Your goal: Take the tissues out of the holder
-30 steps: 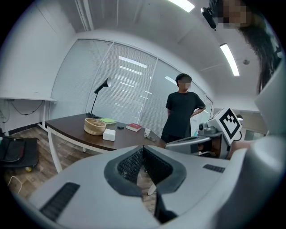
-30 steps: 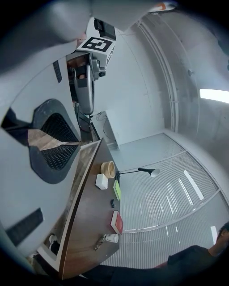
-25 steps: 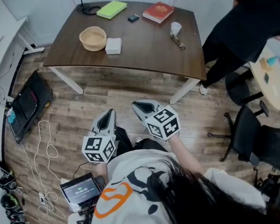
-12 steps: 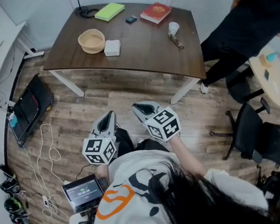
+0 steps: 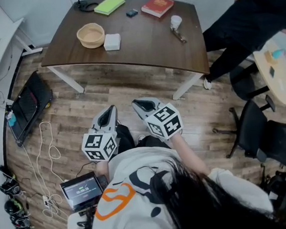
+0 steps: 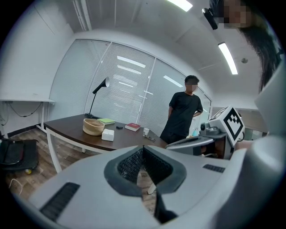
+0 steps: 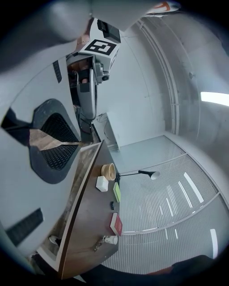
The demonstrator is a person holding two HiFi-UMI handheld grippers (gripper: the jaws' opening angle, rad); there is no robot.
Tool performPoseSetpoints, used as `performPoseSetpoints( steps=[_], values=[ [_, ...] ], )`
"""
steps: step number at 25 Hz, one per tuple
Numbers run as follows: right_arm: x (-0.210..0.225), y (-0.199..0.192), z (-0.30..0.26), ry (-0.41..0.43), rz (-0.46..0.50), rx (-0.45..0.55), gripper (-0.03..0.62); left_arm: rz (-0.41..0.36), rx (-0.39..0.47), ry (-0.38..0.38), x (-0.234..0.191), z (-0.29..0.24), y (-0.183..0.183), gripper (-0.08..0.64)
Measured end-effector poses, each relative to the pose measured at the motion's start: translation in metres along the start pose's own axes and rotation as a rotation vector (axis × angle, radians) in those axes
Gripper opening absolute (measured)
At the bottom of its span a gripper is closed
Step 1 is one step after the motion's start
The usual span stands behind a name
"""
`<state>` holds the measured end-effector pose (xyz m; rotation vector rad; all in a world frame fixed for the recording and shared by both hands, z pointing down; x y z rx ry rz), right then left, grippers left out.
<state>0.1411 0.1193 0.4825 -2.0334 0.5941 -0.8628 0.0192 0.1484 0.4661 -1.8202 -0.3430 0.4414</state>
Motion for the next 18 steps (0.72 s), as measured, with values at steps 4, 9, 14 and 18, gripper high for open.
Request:
performPoseSetpoints(
  steps=[4, 9, 14, 18],
  values=[
    [0.001, 0.003, -0.001, 0.005, 0.007, 0.003, 0.029, -0.013, 0.006, -0.009, 0.003, -0.005, 0.004, 0.0],
    [-0.003, 0.005, -0.008, 0.024, 0.016, -0.011, 0.029, -0.012, 0.007, 0.004, -0.005, -0.005, 0.008, 0.0],
    [0.004, 0.01, -0.005, 0.01, 0.026, 0.001, 0.029, -0.033, 0.022, -0.015, -0.002, -0.015, 0.017, 0.0],
    [0.008, 0.014, -0.005, -0.009, 0.022, 0.019, 0.029, -0.059, 0.025, -0.051, -0.001, -0.025, 0.023, 0.0]
  ],
)
Point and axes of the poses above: the fingertips, and each gripper's own axes: z backward along the fingers, x to its right, y out of its top, the point moved 4 cm from there along z, backward along the fingers, and after that the axes turned 8 degrees about -z, right-handed, at the moved point
